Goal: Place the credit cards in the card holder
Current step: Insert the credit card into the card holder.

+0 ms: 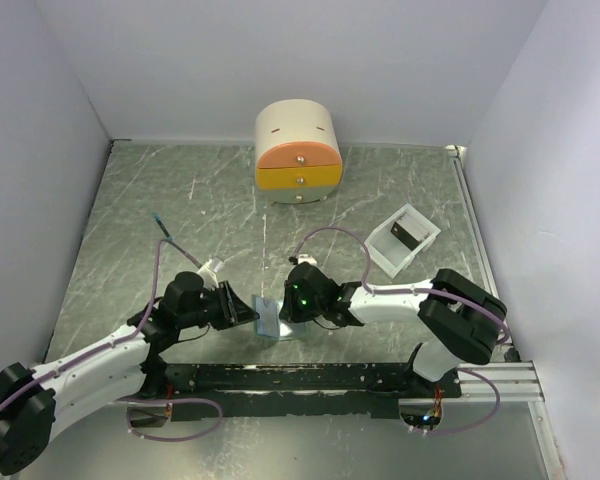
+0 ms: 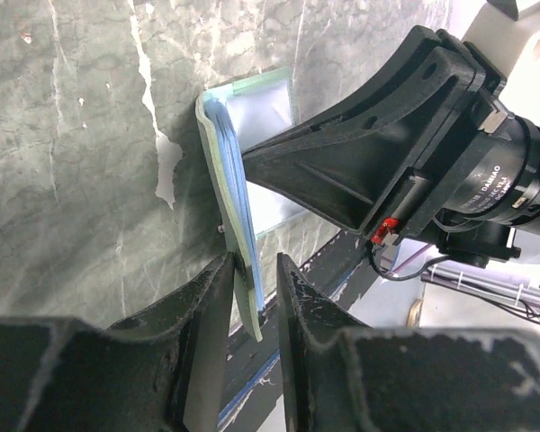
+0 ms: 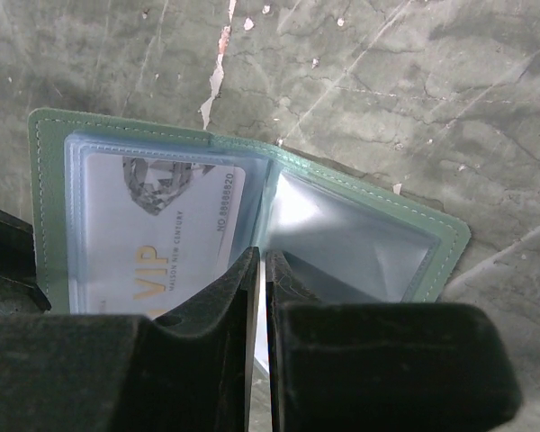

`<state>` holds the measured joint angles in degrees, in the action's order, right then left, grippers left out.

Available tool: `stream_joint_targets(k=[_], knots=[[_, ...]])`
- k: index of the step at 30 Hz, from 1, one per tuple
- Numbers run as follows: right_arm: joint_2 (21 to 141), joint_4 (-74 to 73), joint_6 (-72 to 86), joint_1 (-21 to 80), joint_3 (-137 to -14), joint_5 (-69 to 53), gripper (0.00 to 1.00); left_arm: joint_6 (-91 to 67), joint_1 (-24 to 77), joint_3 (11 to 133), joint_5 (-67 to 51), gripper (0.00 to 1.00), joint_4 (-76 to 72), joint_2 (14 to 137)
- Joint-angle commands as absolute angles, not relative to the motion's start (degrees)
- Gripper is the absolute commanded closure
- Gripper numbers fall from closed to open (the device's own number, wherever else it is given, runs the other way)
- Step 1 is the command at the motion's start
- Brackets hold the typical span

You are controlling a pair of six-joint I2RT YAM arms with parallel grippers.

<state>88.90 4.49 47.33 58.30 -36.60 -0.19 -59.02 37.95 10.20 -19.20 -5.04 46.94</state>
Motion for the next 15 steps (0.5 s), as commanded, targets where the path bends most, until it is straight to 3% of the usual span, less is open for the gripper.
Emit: stream_joint_targets(k=[1,10,15], knots=[[90.0,3.9,47.3,58.5,-34.6,0.3,0.92,-59.1,37.7,9.4,-20.6,0.63,-10.1,47.4],[89.2,4.8,47.5,58.5,-33.1,0.4,0.92,-59.3,37.7,8.9,-20.9,0.67,-14.8,52.6],[90.0,6.2,47.8,58.5,-32.6,-0.5,0.92,-59.7,37.7,8.6,-21.1,0.74,-15.5,51.9]])
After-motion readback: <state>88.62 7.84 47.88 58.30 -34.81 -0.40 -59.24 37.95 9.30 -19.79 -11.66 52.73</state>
